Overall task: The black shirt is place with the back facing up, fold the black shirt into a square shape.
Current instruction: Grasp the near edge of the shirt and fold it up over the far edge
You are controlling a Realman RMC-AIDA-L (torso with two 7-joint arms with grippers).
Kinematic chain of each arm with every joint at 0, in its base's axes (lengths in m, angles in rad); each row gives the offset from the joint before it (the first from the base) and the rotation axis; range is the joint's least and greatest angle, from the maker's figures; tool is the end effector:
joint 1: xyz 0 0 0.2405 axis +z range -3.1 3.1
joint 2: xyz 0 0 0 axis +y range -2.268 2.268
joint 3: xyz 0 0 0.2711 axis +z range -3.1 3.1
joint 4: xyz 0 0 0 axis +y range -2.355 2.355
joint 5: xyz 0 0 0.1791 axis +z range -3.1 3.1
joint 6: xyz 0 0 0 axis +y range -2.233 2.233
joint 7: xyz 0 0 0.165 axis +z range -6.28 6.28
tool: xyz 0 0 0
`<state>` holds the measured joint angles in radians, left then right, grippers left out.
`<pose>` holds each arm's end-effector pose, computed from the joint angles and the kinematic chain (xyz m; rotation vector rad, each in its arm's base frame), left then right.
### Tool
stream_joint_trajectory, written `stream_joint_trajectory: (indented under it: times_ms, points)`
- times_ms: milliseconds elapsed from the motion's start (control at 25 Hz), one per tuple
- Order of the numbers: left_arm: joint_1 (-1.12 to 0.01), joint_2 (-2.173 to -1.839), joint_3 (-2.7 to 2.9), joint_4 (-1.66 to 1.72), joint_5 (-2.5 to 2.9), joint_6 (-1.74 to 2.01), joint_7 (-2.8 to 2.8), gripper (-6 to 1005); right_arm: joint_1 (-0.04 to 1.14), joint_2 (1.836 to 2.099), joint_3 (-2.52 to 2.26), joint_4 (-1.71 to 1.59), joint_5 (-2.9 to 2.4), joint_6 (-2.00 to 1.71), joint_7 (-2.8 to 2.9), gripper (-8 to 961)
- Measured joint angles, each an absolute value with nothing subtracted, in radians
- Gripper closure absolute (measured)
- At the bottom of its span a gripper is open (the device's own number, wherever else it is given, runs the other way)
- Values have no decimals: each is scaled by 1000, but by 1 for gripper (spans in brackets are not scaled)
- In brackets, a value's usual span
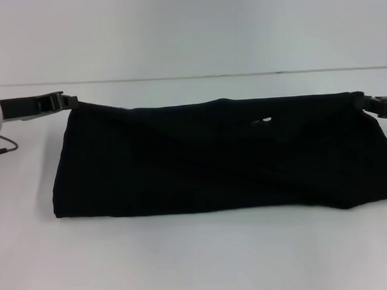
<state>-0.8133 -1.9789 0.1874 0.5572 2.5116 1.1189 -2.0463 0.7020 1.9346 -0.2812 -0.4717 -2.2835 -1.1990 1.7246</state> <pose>-0.2827 0.4323 0.0362 -2.0330 -1.4037 -0.5212 0.2986 0.4058 0.0390 -2.1862 1.1712 0.5699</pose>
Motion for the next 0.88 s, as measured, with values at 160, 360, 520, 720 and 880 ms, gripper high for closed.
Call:
stream_joint_trajectory:
  times_ms: [160, 360, 520, 720, 880]
  points:
    - [-821, -1999, 222, 540, 2507, 991, -2041, 999, 751, 1957, -332, -414, -2279, -998, 1719, 922]
    - [-831, -2018, 276, 540, 2503, 901, -2040, 998, 795, 1984, -382, -399, -2278, -871, 1716, 923]
    - [-838, -2019, 300, 538, 2503, 858, -2040, 998, 819, 1993, -396, -399, -2277, -814, 1718, 924]
    - [-838, -2018, 301, 548, 2501, 852, -2044, 998, 826, 1990, -397, -413, -2256, -799, 1720, 922]
    - [-826, -2016, 302, 573, 2474, 853, -2046, 999, 829, 1977, -399, -416, -2235, -798, 1717, 921]
